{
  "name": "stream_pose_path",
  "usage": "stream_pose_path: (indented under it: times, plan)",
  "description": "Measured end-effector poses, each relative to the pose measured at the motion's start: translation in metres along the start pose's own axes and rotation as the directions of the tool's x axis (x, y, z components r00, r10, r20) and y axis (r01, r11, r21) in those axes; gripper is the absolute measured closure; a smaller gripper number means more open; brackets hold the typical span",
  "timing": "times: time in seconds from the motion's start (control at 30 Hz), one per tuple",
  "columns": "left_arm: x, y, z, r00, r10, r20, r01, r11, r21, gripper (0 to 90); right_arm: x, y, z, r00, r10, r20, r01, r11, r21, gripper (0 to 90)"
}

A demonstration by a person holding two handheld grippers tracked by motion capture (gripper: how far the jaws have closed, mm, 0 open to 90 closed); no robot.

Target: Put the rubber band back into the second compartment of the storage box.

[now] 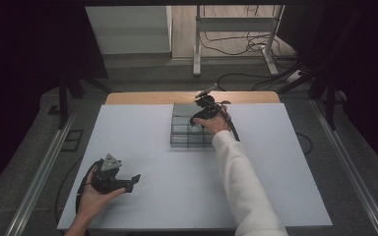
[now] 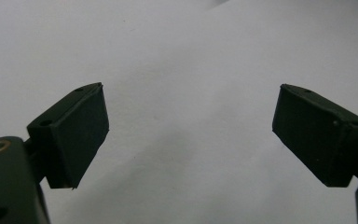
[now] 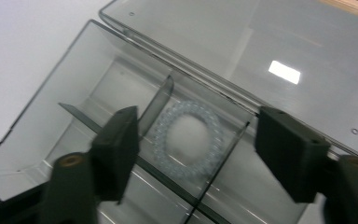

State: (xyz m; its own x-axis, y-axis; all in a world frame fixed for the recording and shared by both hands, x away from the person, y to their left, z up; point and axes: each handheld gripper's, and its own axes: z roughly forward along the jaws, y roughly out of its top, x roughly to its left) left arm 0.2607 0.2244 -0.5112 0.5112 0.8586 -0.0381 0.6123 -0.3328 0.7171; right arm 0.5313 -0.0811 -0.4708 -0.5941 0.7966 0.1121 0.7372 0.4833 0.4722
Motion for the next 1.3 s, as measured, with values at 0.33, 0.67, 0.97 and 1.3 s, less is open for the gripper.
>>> stream_pose_path:
  times: [0.33,0.67,0.97,1.3]
  plan:
    - [0.0,0.0,0.0,1.0,0.001,-0.002,-0.001,1.0,0.002,10.3,0.001,0.0,-0.002,0.9995,-0.019,0.025,0.019,1.0,0.014,16.9]
    - [-0.001,0.0,-0.001,1.0,-0.006,-0.001,0.006,1.0,-0.005,10.3,0.007,0.004,-0.023,0.999,-0.043,0.014,0.043,0.999,0.023,17.5]
    - [0.0,0.001,-0.001,1.0,-0.008,0.001,0.008,0.9999,-0.007,10.2,0.014,0.004,-0.062,0.9969,-0.078,0.011,0.079,0.997,-0.021,18.9]
    - [0.001,0.0,-0.001,0.9999,-0.011,-0.003,0.011,0.9999,-0.004,10.2,0.019,-0.003,-0.071,0.9949,-0.1,0.014,0.101,0.995,-0.018,19.8]
